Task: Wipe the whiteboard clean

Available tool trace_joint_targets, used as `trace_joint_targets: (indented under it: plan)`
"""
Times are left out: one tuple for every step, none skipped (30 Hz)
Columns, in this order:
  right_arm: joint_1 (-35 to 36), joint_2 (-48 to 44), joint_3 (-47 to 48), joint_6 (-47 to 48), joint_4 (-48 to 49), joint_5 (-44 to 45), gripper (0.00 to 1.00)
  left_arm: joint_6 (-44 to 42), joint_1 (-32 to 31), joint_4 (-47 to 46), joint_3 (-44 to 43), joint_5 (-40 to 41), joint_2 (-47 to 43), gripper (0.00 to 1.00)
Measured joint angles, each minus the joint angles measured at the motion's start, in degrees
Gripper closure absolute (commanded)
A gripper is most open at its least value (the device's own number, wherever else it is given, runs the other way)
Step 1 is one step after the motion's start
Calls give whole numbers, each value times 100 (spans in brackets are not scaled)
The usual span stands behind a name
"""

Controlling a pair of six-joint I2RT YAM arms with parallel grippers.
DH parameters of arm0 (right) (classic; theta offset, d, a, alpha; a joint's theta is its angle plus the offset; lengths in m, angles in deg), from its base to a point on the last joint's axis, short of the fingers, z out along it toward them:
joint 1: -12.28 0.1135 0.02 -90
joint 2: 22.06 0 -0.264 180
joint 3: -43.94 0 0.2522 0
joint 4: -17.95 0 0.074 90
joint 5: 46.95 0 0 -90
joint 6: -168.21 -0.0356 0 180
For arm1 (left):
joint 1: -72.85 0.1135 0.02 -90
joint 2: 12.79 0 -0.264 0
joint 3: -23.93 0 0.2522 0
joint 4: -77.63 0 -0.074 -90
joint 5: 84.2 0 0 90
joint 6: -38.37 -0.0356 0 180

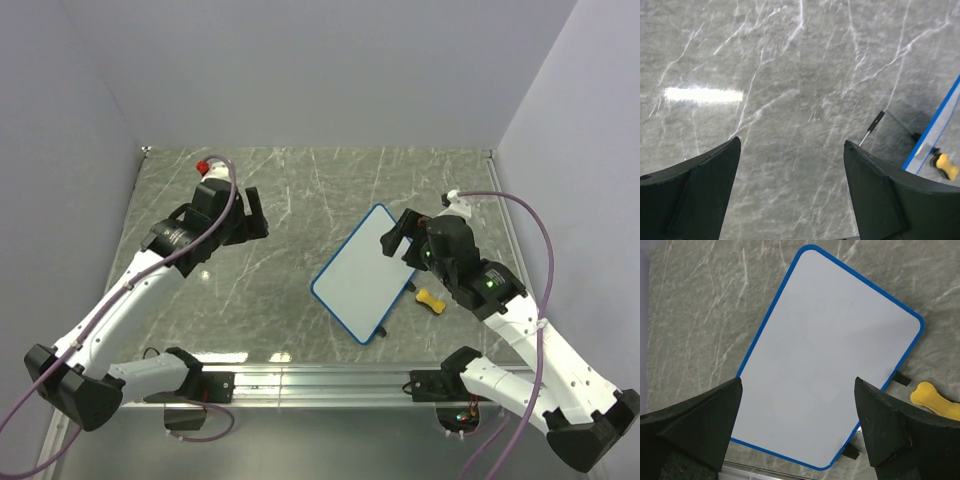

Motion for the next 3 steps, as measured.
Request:
trace_joint_targets:
  plan:
    - [0,-7,2,57,4,22,1,9,0,-70,0,9,-15,12]
    - [0,-17,0,103,4,42,1,28,0,-129,0,17,-15,12]
    - [0,-35,0,155,9,76,1,37,0,-173,0,42,2,12]
